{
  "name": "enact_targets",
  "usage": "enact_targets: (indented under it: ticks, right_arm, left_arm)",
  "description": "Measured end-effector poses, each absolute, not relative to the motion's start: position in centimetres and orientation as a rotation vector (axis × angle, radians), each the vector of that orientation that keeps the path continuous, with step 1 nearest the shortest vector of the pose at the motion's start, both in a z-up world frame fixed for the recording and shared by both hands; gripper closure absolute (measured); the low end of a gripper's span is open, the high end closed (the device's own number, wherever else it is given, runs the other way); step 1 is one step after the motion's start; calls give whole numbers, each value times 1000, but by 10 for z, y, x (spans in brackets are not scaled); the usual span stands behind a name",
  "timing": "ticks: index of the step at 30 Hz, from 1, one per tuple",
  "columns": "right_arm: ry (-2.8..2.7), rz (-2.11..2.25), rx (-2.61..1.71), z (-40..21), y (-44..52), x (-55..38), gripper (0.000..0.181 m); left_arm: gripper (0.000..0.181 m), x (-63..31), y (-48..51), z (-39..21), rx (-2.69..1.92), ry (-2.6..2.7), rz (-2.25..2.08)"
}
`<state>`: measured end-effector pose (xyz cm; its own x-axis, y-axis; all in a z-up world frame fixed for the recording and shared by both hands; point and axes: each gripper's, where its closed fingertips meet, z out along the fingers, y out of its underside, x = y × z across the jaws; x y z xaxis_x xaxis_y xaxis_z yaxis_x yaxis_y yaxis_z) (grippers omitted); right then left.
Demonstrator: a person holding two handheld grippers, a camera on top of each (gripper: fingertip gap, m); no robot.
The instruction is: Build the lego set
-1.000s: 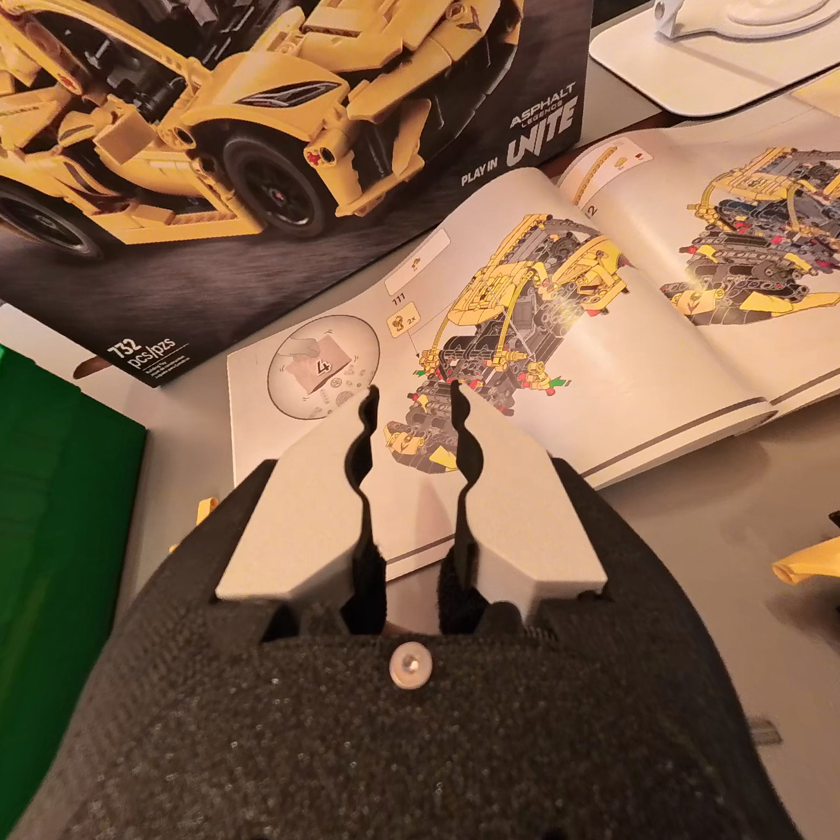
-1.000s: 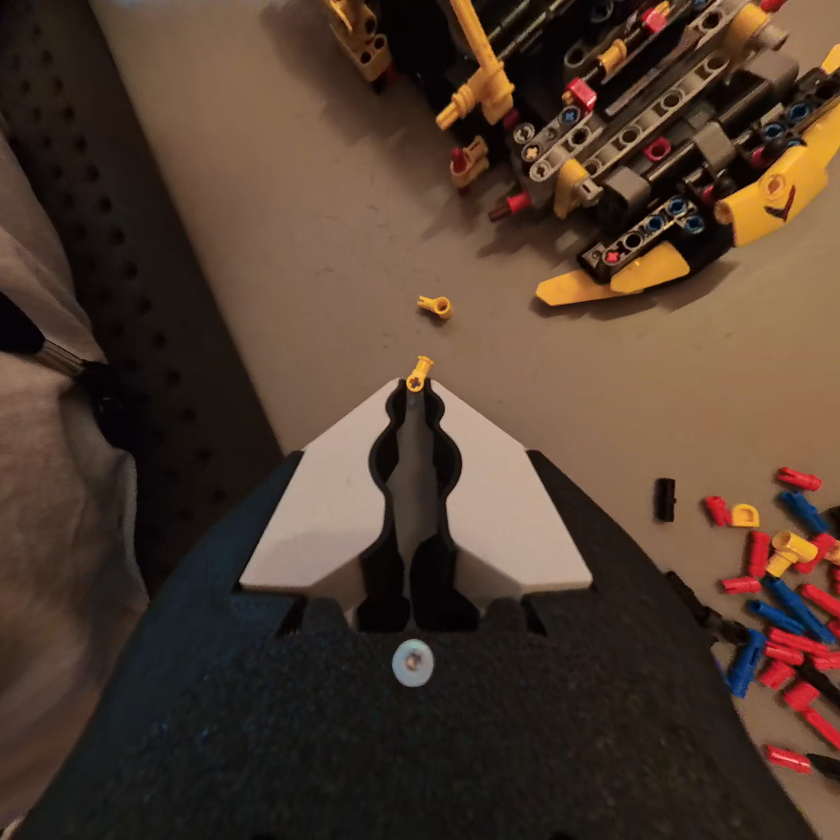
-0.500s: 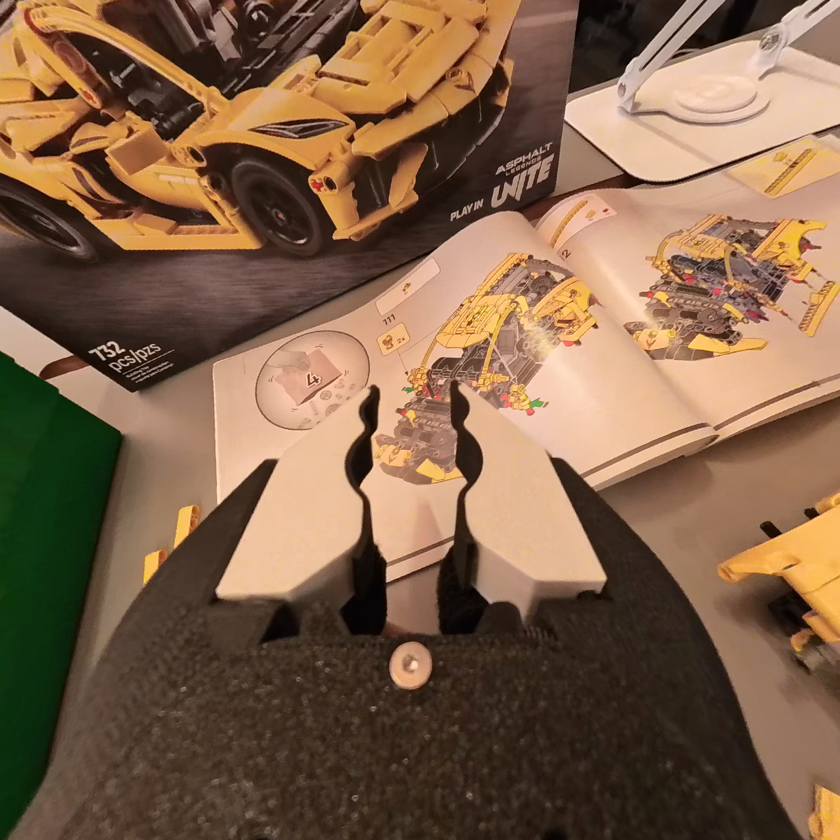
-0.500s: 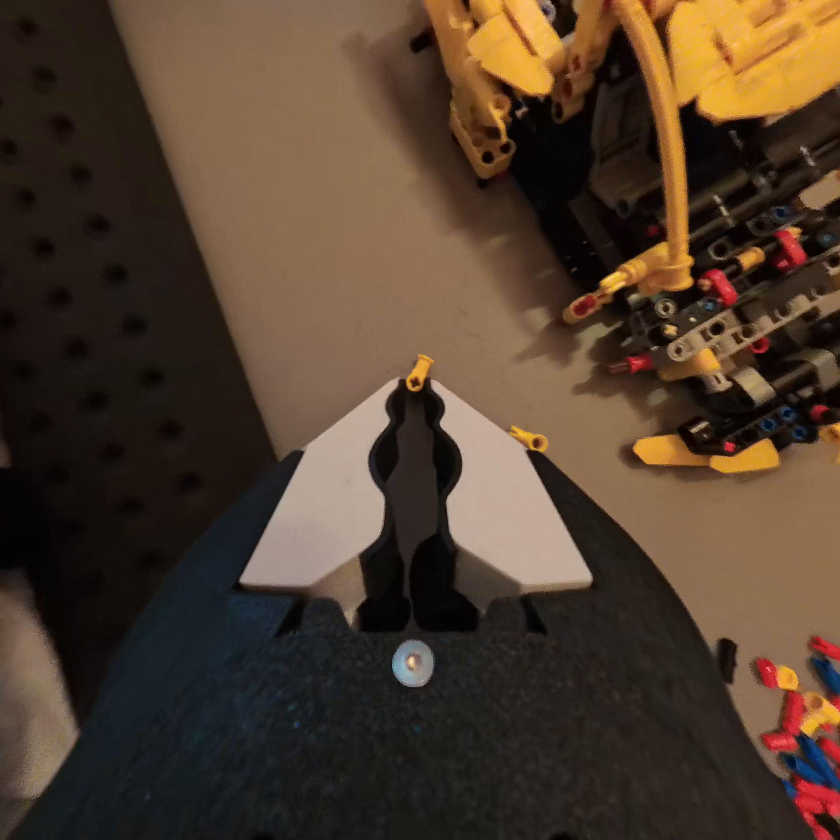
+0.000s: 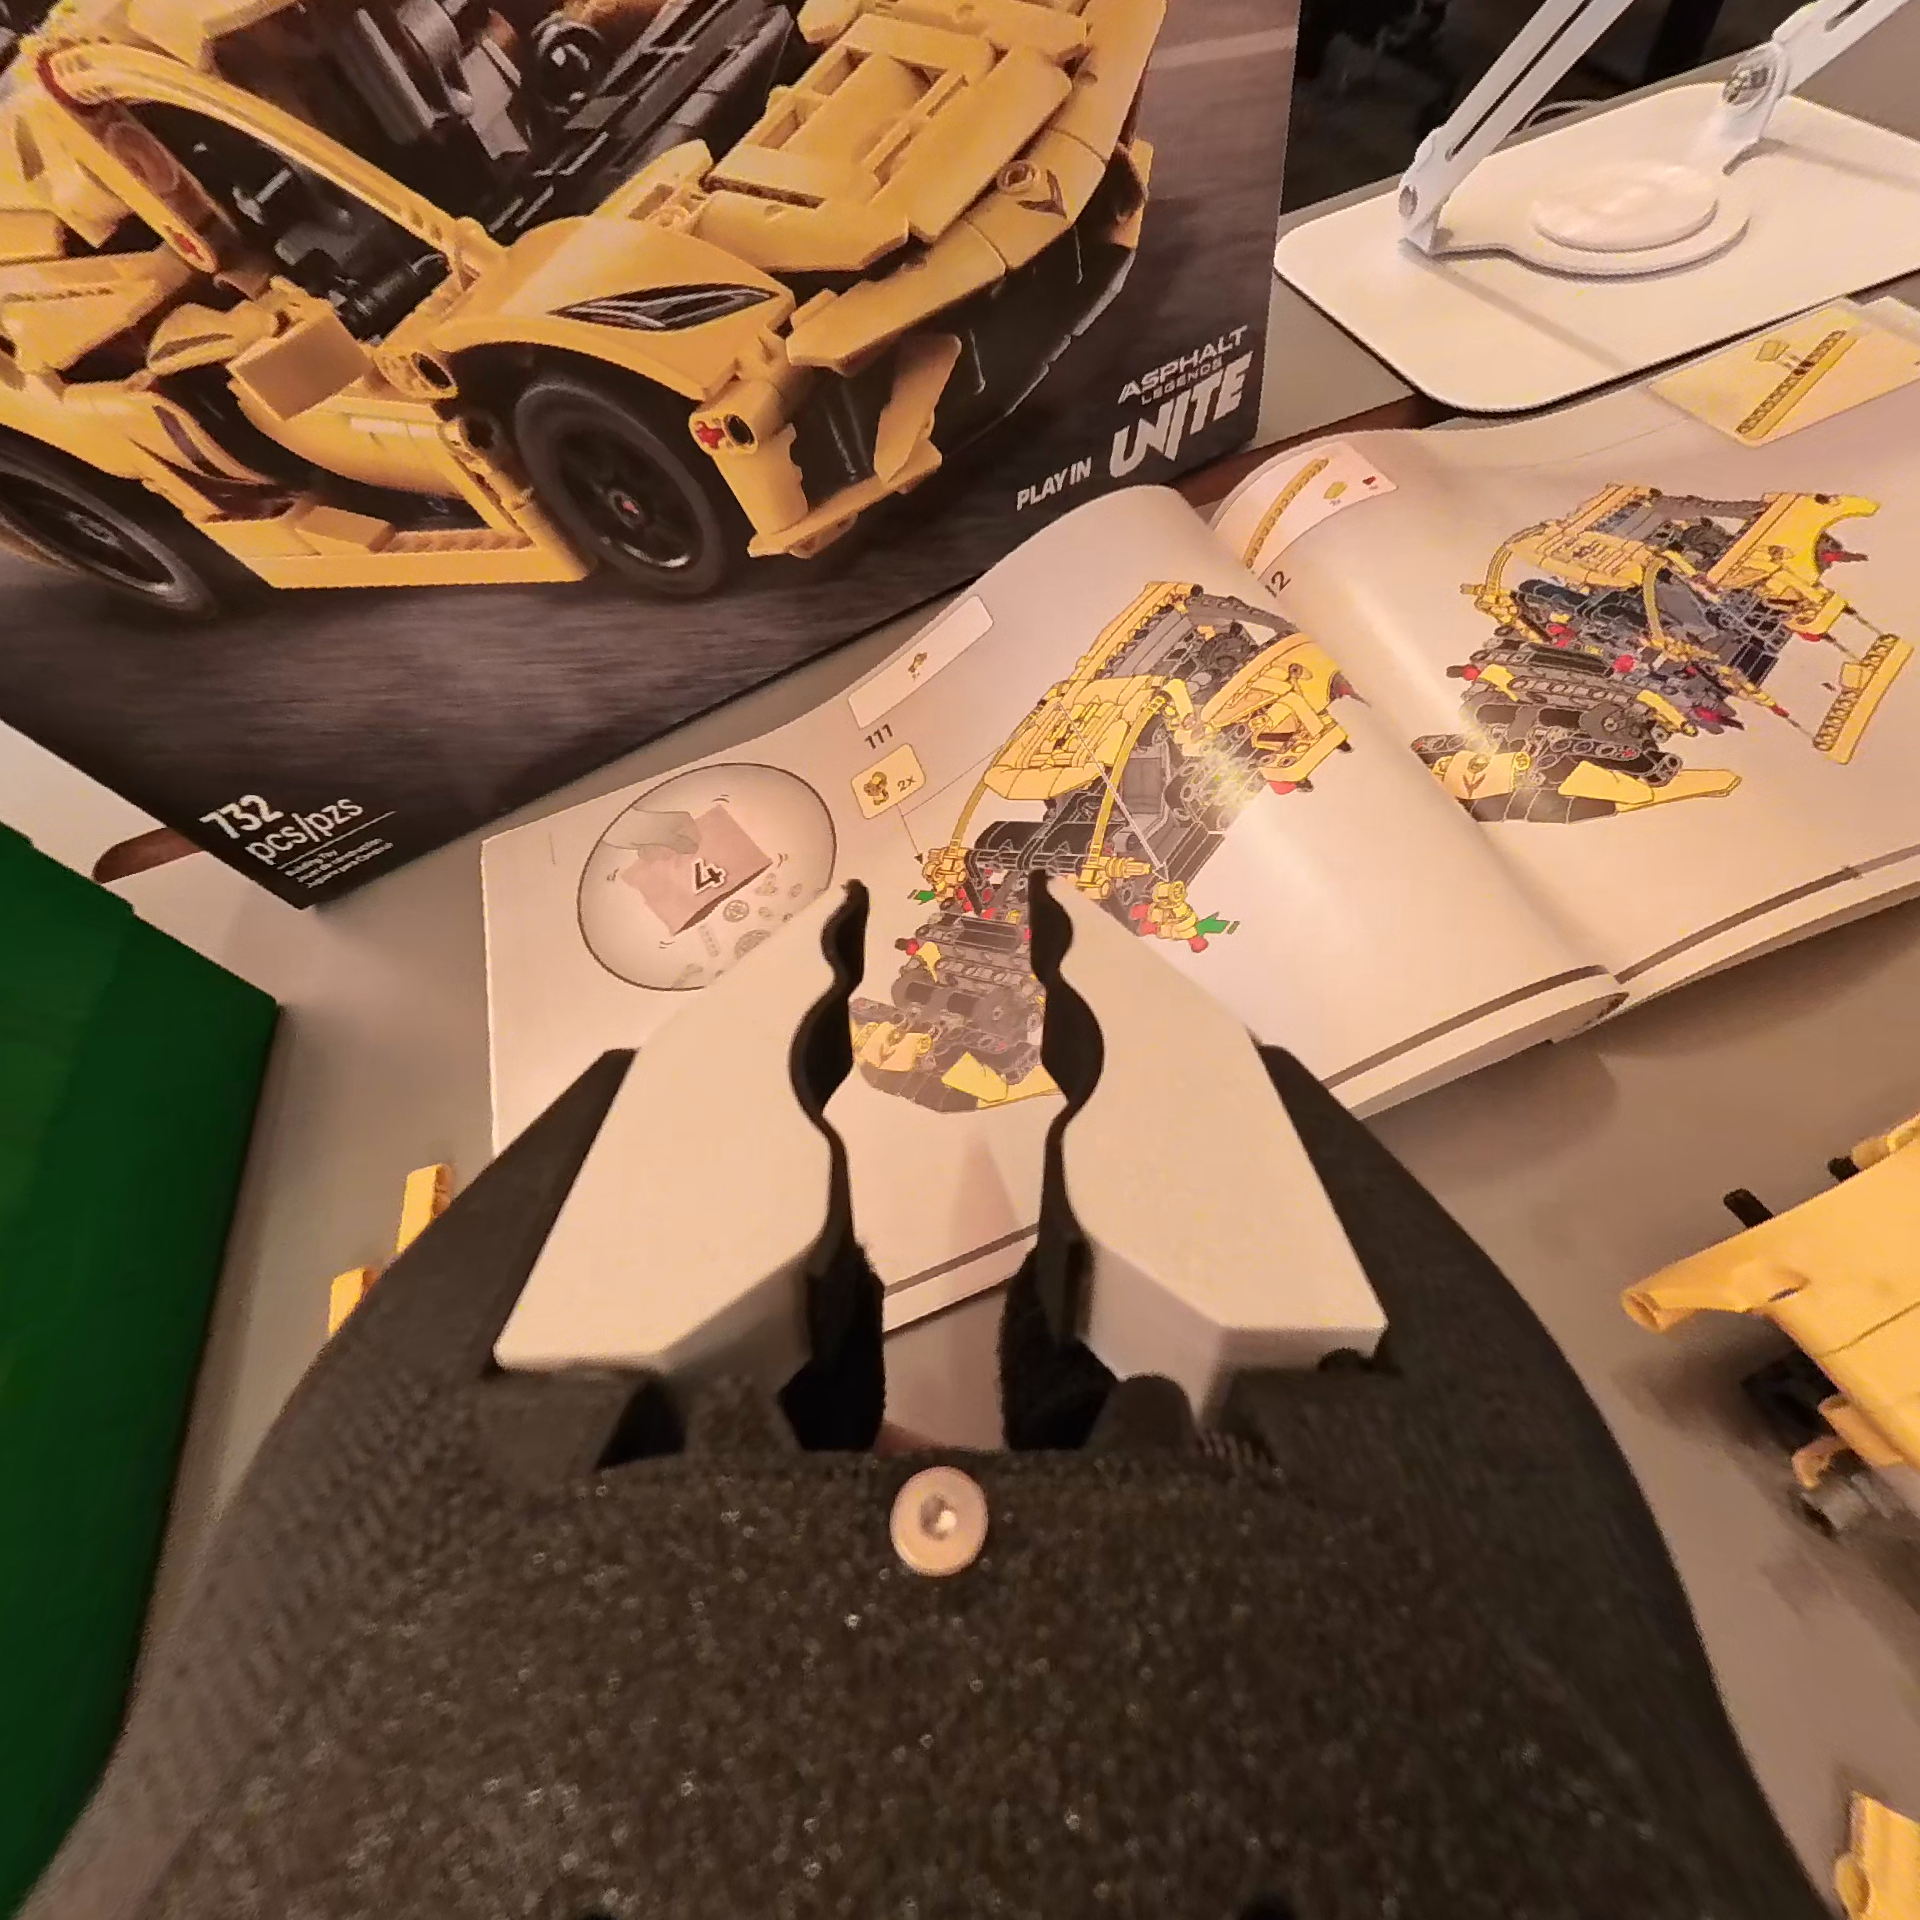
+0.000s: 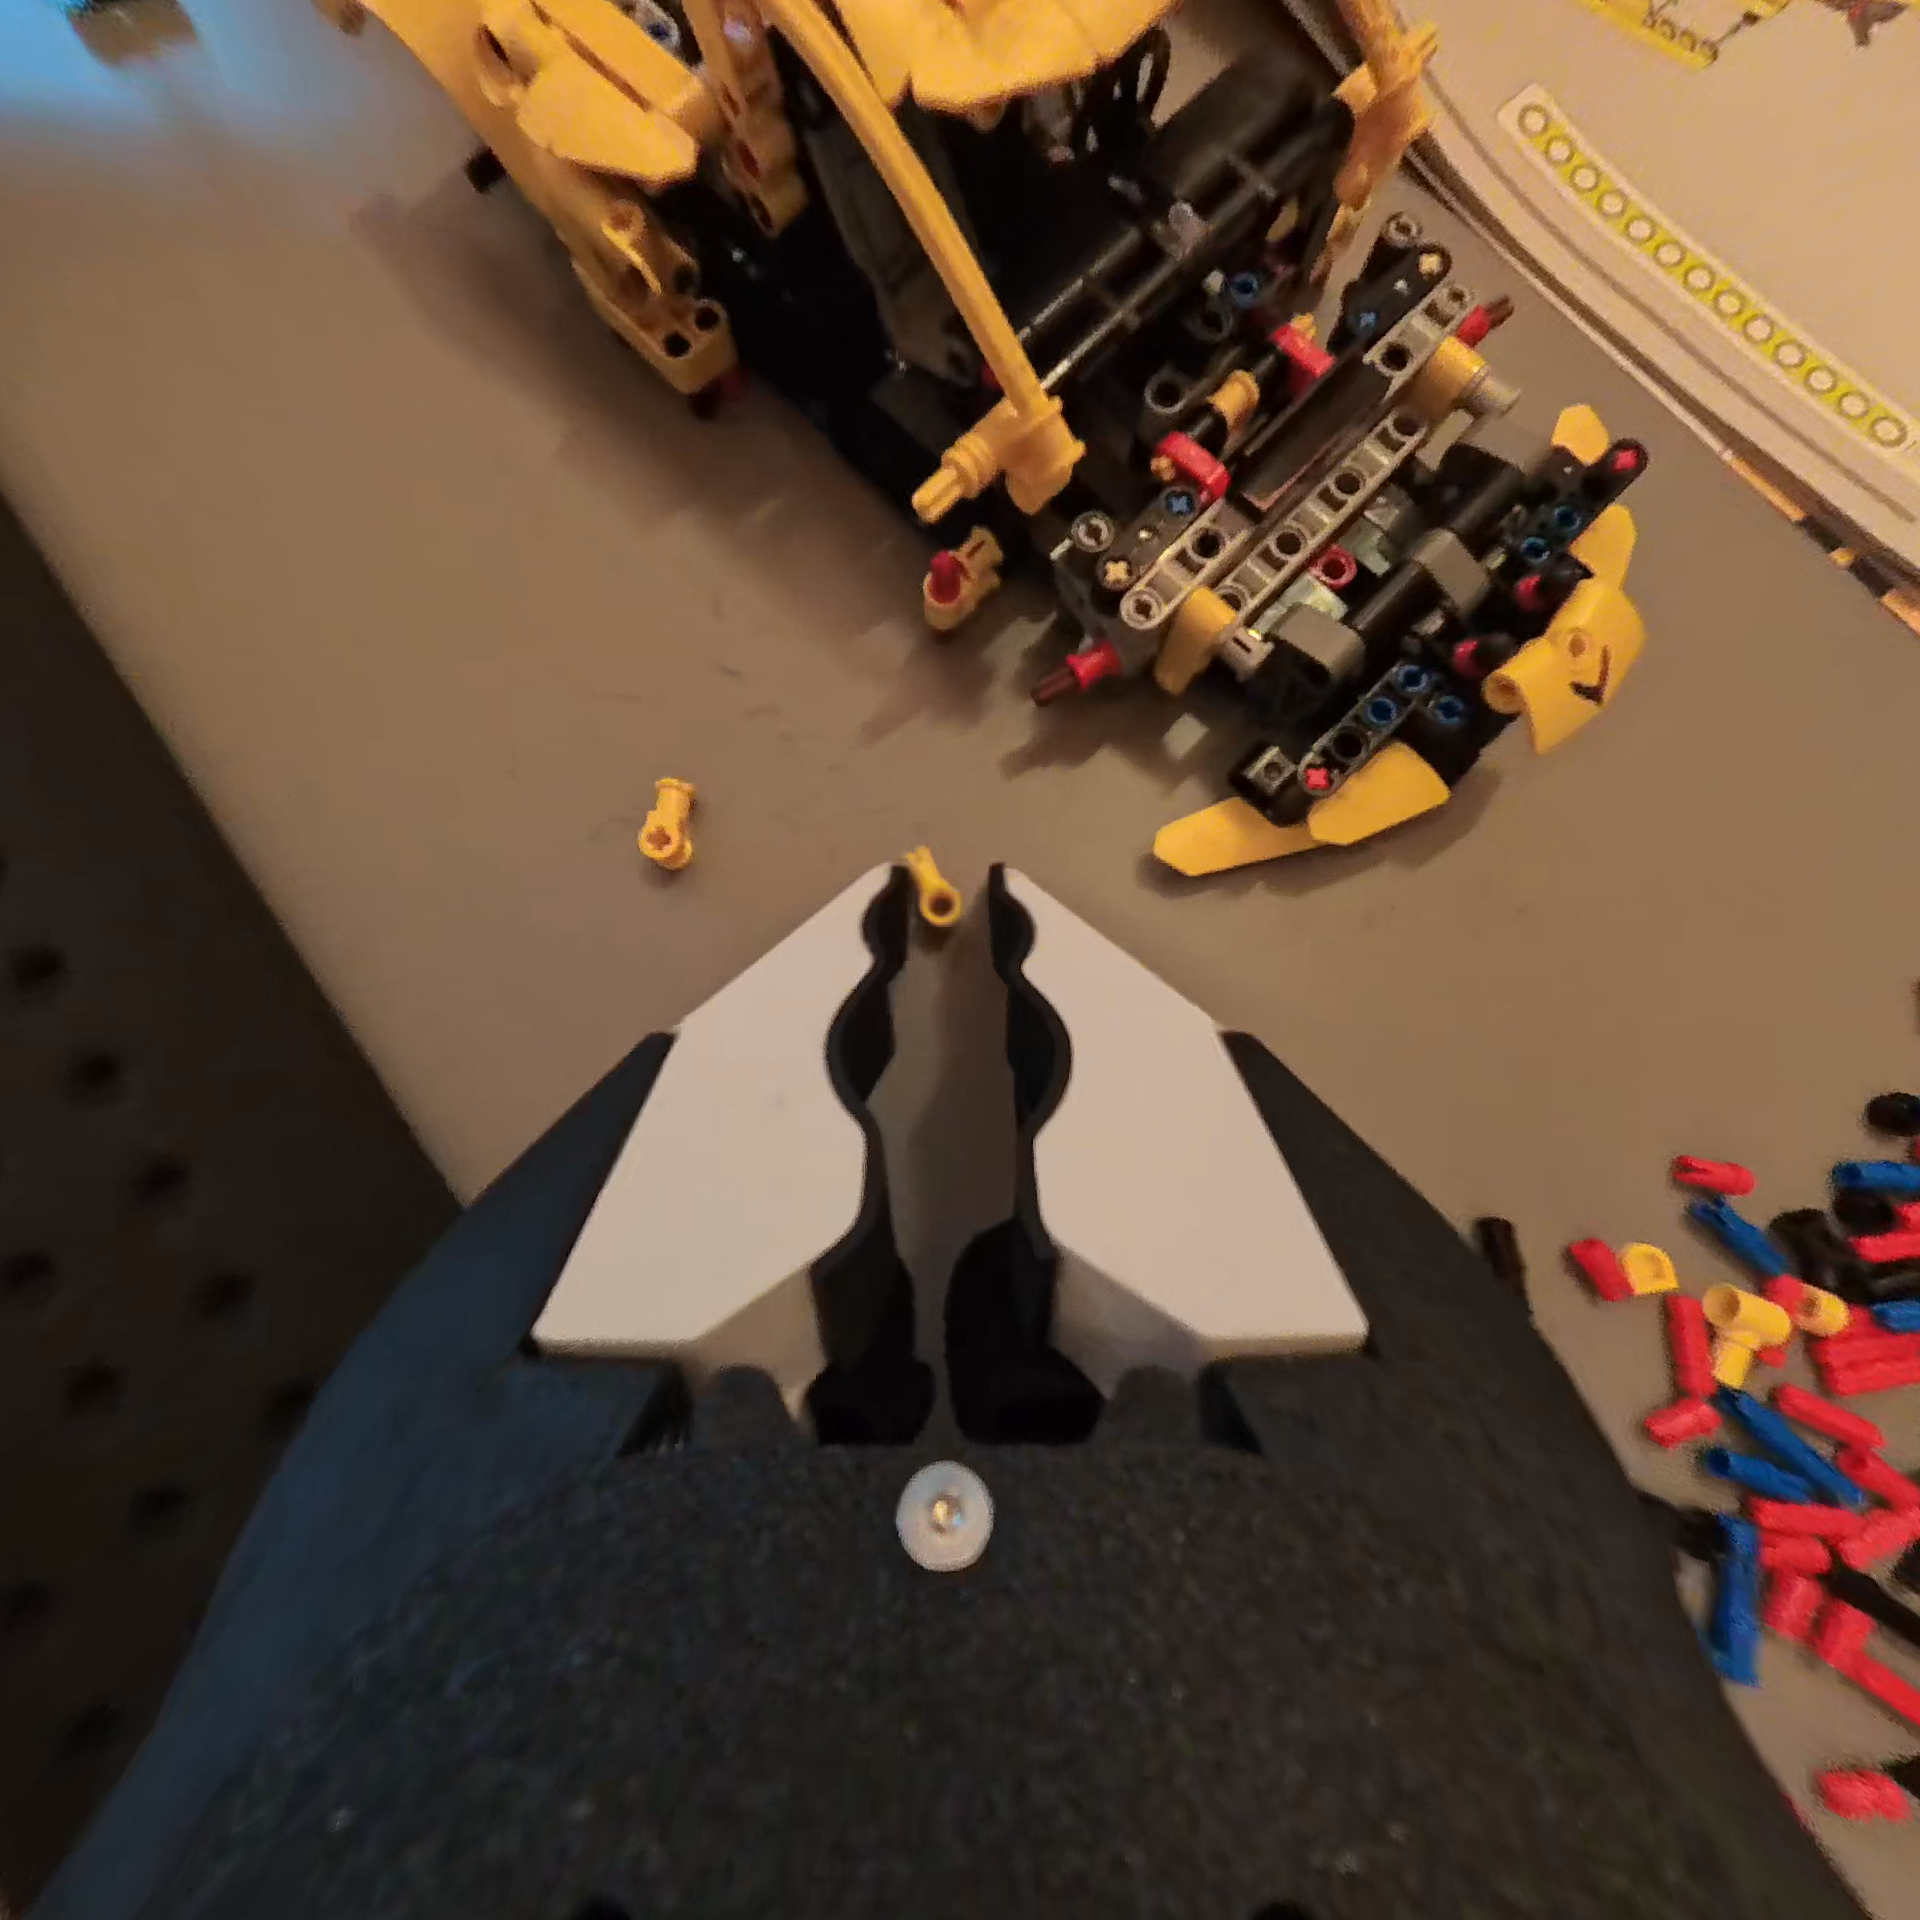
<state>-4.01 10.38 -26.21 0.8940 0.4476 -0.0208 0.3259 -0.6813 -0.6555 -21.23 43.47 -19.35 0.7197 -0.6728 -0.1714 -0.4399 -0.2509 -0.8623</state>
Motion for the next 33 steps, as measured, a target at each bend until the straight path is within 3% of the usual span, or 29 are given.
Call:
enact_targets:
  ticks: [1, 5, 11, 16, 23, 26, 33]
  right_arm:
    - [-553, 267, -2380, -263, 102, -44, 175]
    - [-533, 108, -2357, -255, 101, -24, 176]
    - [-111, -352, -2414, -233, 58, 147, 176]
    - [285, -208, -2452, -243, 50, 228, 176]
    - [370, -153, -2482, -262, 50, 237, 174]
    - [353, -194, -2408, -245, 60, 230, 161]
    - [13, 4, -2396, -243, 117, 148, 171]
  left_arm:
    - [150, -213, 435, -193, -1893, 858, -284]
    - [150, -214, 436, -196, -1902, 860, -276]
    - [150, -211, 434, -199, -1908, 867, -284]
    - [150, -206, 430, -202, -1905, 896, -278]
    - [150, -209, 433, -203, -1918, 881, -280]
    - [150, -208, 433, -206, -1923, 895, -268]
    - [150, -206, 432, -212, -1927, 919, -247]
